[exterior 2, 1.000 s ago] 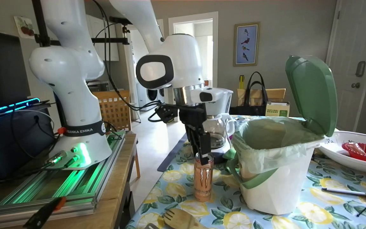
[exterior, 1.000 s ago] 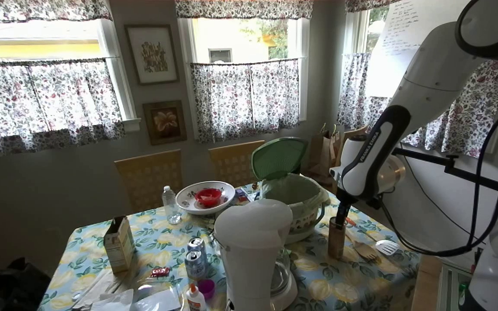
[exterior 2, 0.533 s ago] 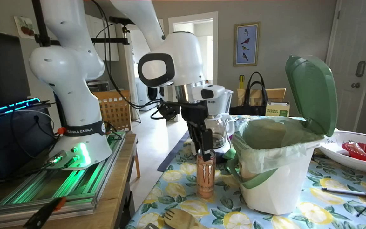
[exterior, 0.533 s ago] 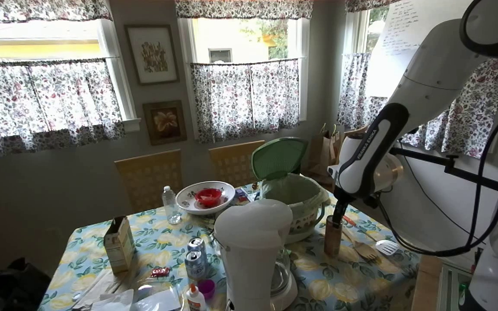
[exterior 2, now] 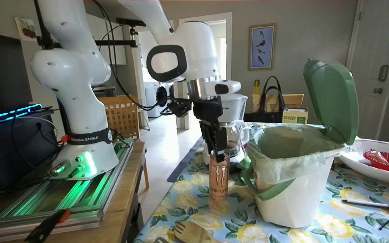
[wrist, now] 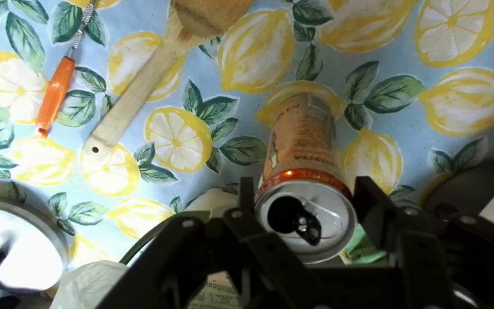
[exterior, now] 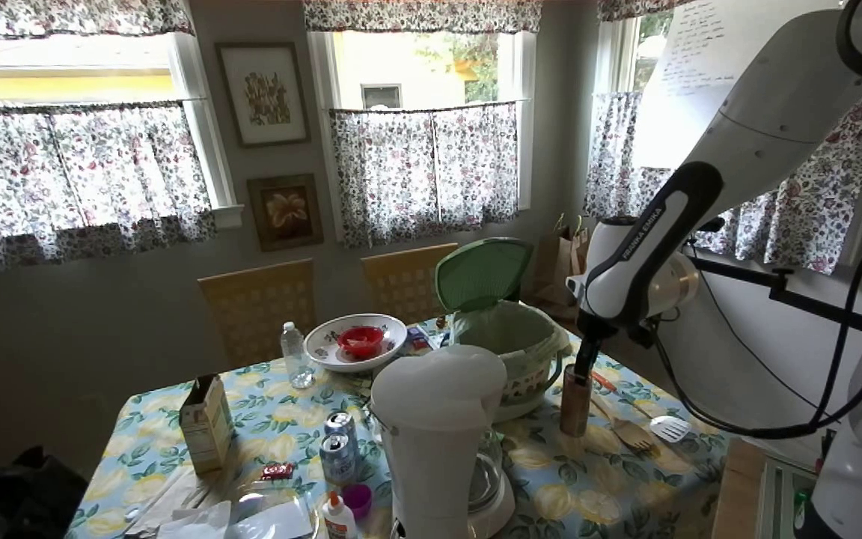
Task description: Open the white and green bin then place the two empty cans from the table inside the bin.
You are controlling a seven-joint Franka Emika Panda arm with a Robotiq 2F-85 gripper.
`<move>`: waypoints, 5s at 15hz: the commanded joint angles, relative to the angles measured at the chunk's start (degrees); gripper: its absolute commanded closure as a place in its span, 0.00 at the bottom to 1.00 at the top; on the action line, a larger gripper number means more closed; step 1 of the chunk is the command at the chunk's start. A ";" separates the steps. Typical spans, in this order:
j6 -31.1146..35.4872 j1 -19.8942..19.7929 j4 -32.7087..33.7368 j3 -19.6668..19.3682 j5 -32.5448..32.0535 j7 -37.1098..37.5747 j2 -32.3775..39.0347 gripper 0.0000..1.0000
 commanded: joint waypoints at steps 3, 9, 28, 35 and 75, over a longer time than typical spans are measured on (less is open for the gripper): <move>-7.73 1.46 0.20 -0.87 -2.10 2.52 -6.12 0.65; -11.76 1.66 -0.13 -0.67 -4.09 3.57 -12.17 0.65; -14.41 2.69 3.24 -0.29 -7.79 5.41 -26.59 0.65; -9.72 2.70 8.29 -1.47 -7.63 6.38 -21.35 0.65; -4.57 5.14 16.77 -1.04 -3.74 8.14 -3.28 0.00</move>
